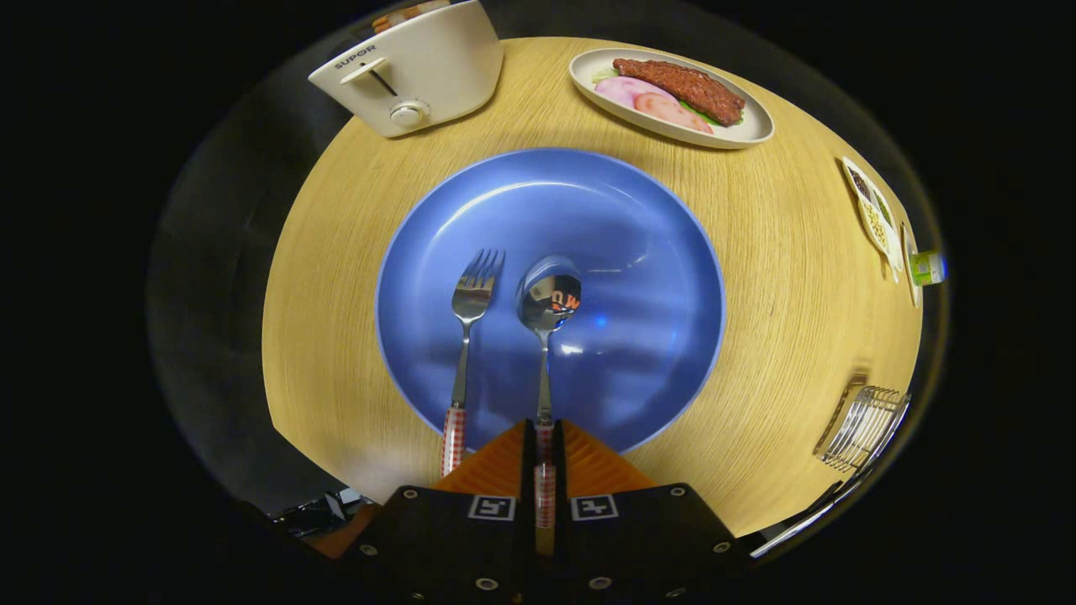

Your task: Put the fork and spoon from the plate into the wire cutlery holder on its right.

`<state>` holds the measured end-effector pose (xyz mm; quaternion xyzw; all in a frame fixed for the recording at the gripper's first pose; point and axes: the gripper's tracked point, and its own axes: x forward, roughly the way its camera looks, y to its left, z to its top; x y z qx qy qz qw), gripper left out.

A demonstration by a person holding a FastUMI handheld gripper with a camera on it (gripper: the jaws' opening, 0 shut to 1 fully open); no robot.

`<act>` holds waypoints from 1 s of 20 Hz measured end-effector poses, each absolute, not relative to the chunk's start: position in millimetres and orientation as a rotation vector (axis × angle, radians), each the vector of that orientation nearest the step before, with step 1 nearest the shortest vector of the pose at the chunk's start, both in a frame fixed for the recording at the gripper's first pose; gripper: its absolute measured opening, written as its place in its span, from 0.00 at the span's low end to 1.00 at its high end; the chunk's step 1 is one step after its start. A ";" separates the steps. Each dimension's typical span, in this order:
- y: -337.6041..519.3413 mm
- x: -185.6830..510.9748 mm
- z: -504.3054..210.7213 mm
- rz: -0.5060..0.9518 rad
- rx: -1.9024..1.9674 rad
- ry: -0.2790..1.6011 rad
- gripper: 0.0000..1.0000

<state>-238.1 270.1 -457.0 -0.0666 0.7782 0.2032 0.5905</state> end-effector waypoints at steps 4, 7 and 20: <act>264.9 -227.7 -442.2 0.489 -0.113 1.794 0.07; 247.4 -210.9 -422.7 0.472 -0.075 1.761 0.07; 53.6 -168.7 -359.1 0.195 -0.003 1.704 0.07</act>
